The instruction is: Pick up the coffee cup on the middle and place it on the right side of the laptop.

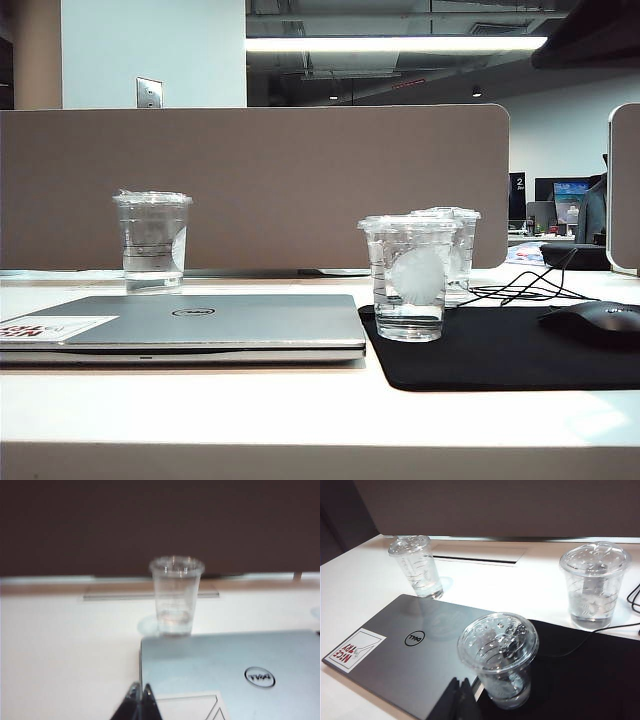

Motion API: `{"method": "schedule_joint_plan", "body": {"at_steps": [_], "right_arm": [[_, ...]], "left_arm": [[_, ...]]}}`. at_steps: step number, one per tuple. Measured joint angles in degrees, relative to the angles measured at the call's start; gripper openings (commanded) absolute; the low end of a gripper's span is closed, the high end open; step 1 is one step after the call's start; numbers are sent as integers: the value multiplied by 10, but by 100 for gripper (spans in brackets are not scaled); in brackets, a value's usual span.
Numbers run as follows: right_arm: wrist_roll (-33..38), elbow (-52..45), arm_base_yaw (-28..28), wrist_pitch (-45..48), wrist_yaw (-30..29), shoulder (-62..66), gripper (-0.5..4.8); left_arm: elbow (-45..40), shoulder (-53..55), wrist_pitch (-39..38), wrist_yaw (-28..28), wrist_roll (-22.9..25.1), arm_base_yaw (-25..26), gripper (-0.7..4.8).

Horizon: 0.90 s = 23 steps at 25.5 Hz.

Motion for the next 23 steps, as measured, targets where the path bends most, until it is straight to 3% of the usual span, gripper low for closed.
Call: {"method": "schedule_joint_plan", "body": {"at_steps": [9,13,23], "right_arm": [[21,0,0,-3,0,0,-2],[-15,0,0,5,15,0,-2],[-36,-116,-1,178,69,1,-2]], "left_arm": [[0,-1,7,-4,0,0,-5],[0,-1,7,-69,0,0,-5],[0,-1,-18,-88,0,0,-5]]}}
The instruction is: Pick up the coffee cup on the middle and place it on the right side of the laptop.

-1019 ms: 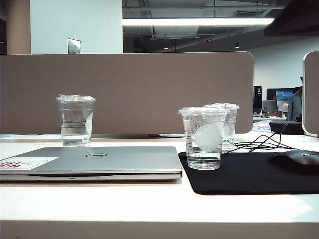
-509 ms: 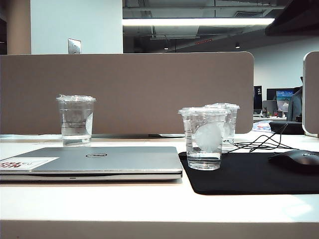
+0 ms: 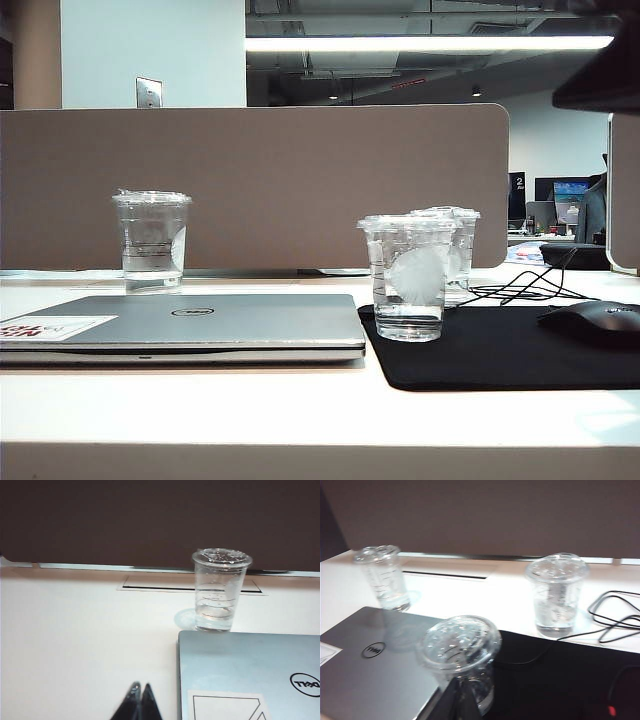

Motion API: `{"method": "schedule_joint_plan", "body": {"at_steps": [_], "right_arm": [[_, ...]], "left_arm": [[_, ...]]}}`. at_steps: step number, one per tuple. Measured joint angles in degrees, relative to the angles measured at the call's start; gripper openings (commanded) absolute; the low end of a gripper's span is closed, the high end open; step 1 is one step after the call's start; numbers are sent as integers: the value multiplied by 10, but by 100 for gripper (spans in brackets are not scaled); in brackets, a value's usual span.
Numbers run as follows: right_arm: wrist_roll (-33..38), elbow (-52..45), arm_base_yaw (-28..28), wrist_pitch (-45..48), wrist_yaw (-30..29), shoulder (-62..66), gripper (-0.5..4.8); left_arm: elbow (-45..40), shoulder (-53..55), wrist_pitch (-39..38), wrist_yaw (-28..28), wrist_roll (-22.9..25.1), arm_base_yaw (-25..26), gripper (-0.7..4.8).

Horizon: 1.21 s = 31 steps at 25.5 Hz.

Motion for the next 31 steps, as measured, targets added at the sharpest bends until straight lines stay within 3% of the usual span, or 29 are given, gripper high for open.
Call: {"method": "schedule_joint_plan", "body": {"at_steps": [4,10,28,31], "right_arm": [[2,-12,0,41,19,0,-2],[2,-12,0,53,20,0,-1],[2,-12,0,50,20,0,-1],[2,-13,0,14,20,-32,-1]], "left_arm": [[0,0,0,-2,0,-4,-5],[0,0,-6,-3,0,-49,-5],[0,0,-6,-12,0,-49,-5],[0,0,-6,-12,0,-49,-5]]}}
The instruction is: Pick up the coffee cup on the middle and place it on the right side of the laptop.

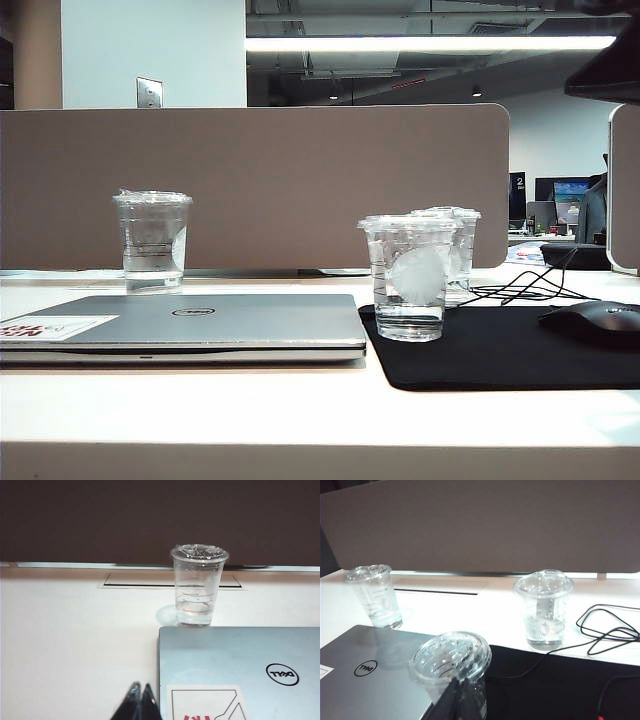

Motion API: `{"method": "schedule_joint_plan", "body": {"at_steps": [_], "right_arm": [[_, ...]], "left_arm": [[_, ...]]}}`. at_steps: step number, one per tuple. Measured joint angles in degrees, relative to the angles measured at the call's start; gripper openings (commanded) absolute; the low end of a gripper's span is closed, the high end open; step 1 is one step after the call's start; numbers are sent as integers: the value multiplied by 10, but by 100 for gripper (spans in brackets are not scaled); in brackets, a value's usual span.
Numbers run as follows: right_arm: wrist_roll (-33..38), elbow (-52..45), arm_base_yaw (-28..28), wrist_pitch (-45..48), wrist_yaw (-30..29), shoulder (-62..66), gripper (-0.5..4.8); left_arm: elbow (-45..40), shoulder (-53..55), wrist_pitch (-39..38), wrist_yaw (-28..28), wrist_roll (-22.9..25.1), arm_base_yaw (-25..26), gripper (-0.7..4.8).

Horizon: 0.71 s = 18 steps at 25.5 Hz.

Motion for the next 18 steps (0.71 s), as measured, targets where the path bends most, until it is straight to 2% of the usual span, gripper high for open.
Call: {"method": "schedule_joint_plan", "body": {"at_steps": [4,9,15,18], "right_arm": [[0,1,-16,-55,-11,-90,-1],[0,-3,-84,-141,-14,-217,-1],[-16,-52,-167,-149,-13,-322,-1],[-18,-83,-200,-144,-14,-327,-1]], "left_arm": [[0,0,0,-2,0,1,-5],[0,0,-1,-2,0,0,-5],[0,0,-1,-2,0,0,-5],[0,0,-1,0,0,0,-5]]}}
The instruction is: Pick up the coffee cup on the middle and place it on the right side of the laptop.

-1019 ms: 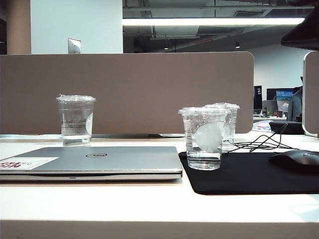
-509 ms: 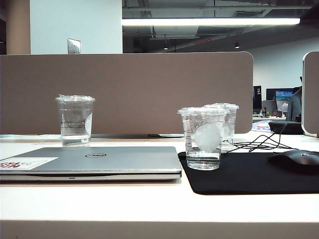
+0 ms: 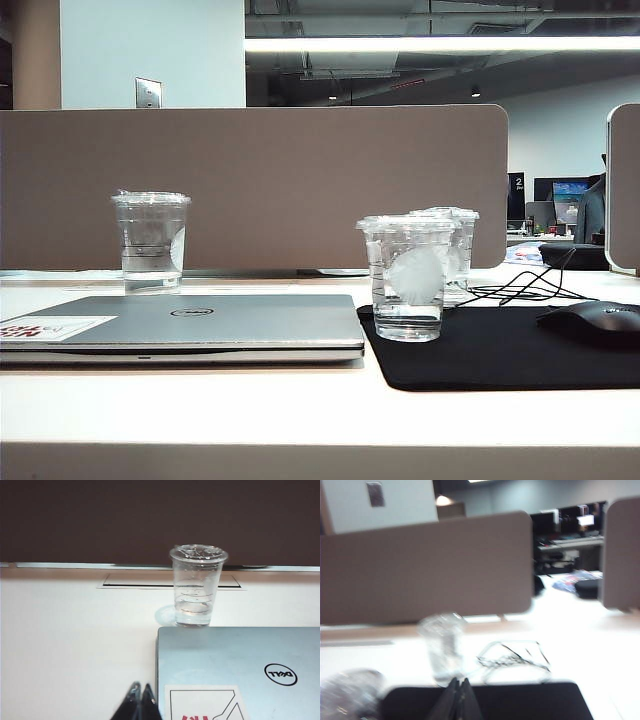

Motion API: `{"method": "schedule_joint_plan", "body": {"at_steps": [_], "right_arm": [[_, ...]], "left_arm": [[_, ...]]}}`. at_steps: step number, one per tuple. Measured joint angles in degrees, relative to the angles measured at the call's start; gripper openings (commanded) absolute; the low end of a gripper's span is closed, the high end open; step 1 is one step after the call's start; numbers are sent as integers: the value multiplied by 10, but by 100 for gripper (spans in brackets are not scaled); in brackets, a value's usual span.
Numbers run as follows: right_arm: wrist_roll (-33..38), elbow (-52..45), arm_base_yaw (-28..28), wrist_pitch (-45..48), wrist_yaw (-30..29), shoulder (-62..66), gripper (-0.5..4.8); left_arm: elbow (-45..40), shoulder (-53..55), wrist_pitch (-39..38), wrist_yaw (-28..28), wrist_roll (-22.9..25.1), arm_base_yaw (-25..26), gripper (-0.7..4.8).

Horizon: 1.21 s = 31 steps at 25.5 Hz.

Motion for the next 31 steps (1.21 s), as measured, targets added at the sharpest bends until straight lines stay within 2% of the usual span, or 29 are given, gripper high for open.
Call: {"method": "schedule_joint_plan", "body": {"at_steps": [4,8,16,20,31], "right_arm": [[-1,-17,-29,-22,0,0,-1],[-12,-17,-31,-57,-6,0,-1],[-28,-17,-33,-58,-74,0,-1],[-30,-17,-51,-58,-76,0,-1],[-62,-17,-52,-84,-76,0,-1]], "left_arm": [[0,0,-1,-1,0,0,-5],[0,0,-1,-2,0,0,-5],[0,0,-1,-2,0,0,-5],[0,0,-1,-2,0,0,-5],[0,0,-1,-2,0,0,-5]]}}
